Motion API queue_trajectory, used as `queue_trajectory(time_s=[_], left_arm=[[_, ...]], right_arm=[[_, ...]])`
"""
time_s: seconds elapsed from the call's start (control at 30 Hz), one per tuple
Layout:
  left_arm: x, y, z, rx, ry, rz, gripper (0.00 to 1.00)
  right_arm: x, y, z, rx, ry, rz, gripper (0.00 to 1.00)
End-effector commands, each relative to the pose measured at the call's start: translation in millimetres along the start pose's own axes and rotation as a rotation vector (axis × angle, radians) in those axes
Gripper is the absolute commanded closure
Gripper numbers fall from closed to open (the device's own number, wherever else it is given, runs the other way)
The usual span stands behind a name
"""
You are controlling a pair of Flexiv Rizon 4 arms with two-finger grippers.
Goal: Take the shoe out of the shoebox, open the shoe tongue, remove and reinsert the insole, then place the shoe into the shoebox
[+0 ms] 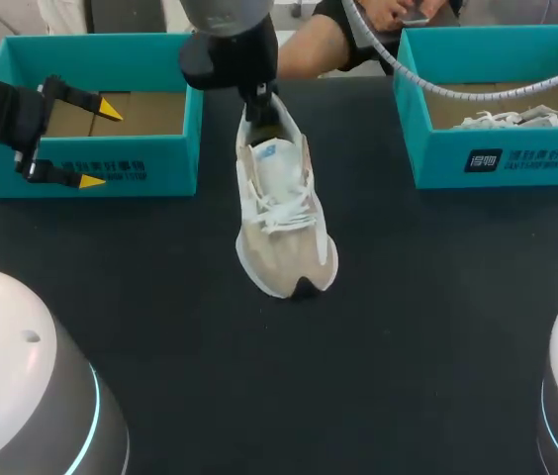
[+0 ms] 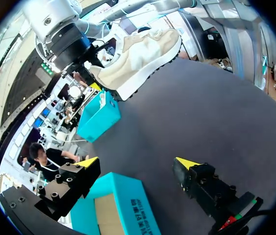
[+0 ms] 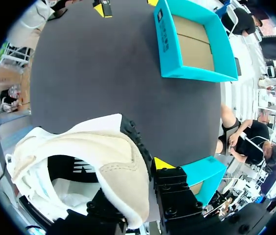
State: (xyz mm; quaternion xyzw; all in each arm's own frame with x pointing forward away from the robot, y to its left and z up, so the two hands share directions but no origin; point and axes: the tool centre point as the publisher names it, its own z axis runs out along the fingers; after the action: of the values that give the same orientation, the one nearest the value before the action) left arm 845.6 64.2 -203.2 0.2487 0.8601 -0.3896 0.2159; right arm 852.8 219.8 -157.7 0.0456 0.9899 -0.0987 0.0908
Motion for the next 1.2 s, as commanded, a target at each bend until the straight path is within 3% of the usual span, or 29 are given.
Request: queue_trajectory(time_s=[0.03, 0.1, 0.27, 0.37, 0.6, 0.77, 0.83, 1.2], left_arm=[[-0.1, -0.6, -0.2, -0.002, 0.002, 0.000, 0.00], [-0.1, -0.6, -0.2, -0.002, 0.002, 0.000, 0.00], [-0.1, -0.6, -0.2, -0.002, 0.002, 0.000, 0.00], [-0.1, -0.6, -0.2, -0.002, 0.002, 0.000, 0.00], [-0.1, -0.6, -0.2, -0.002, 0.002, 0.000, 0.00], [-0.1, -0.6, -0.2, -0.002, 0.002, 0.000, 0.00], [-0.1, -0.6, -0.2, -0.002, 0.002, 0.000, 0.00], [-0.1, -0.6, -0.2, -0.002, 0.002, 0.000, 0.00]], right_arm=[[-0.5, -0.3, -0.7, 0.000, 0.003, -0.001, 1.00], [-6.0, -6.5, 2.4, 0.007, 0.007, 0.010, 1.00], [-47.4, -50.6, 4.4, 0.035, 0.007, 0.045, 1.00], [-72.4, -76.7, 0.1, -0.017, 0.003, 0.062, 1.00], [-124.0, -134.4, 8.0, 0.062, 0.018, 0.034, 1.00], [-140.2, -176.9, 29.2, 0.071, 0.046, 0.101, 1.00], [-143.9, -196.6, 36.0, 0.099, 0.026, 0.243, 1.00], [-142.9, -199.5, 34.7, 0.093, 0.028, 0.258, 1.00]])
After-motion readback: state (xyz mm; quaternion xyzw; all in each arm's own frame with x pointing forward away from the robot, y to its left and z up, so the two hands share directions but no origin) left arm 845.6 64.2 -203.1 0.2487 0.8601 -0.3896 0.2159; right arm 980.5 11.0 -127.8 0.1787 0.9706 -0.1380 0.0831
